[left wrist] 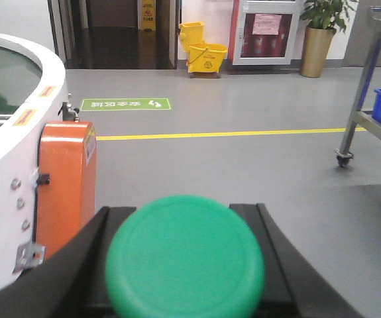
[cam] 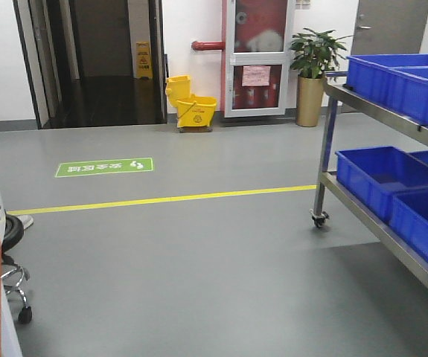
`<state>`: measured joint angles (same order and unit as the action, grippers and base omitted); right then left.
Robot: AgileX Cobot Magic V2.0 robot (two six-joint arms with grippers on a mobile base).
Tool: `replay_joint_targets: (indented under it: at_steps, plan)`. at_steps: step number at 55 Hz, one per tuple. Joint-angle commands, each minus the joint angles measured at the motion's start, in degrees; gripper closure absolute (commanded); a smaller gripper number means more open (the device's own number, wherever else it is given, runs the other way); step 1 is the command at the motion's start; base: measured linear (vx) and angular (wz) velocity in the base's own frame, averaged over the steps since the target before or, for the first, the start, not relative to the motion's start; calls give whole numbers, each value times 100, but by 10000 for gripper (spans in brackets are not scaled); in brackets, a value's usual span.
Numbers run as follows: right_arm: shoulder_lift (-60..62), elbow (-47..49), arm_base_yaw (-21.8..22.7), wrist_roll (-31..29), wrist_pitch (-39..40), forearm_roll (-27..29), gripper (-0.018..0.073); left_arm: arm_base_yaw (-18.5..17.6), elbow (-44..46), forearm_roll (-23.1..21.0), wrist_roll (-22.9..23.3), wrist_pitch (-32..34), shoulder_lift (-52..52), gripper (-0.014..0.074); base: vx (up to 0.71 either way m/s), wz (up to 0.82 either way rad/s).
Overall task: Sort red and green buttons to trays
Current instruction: 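Drive the base, holding both buttons, to the counter with the trays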
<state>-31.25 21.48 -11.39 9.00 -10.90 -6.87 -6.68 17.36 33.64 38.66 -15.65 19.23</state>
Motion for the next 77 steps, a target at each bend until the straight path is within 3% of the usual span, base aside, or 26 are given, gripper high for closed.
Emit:
replay_joint_targets:
  at_steps: [1,35,77]
  plan:
    - [2,186,11,-37,520,-18,564,-19,185,46,4,406,67,596,62,9]
    - [2,186,11,-37,520,-18,564,-19,185,46,4,406,52,596,61,-10]
    - [2,186,11,-37,520,-18,564,-19,185,46,4,401,53,596,56,-55]
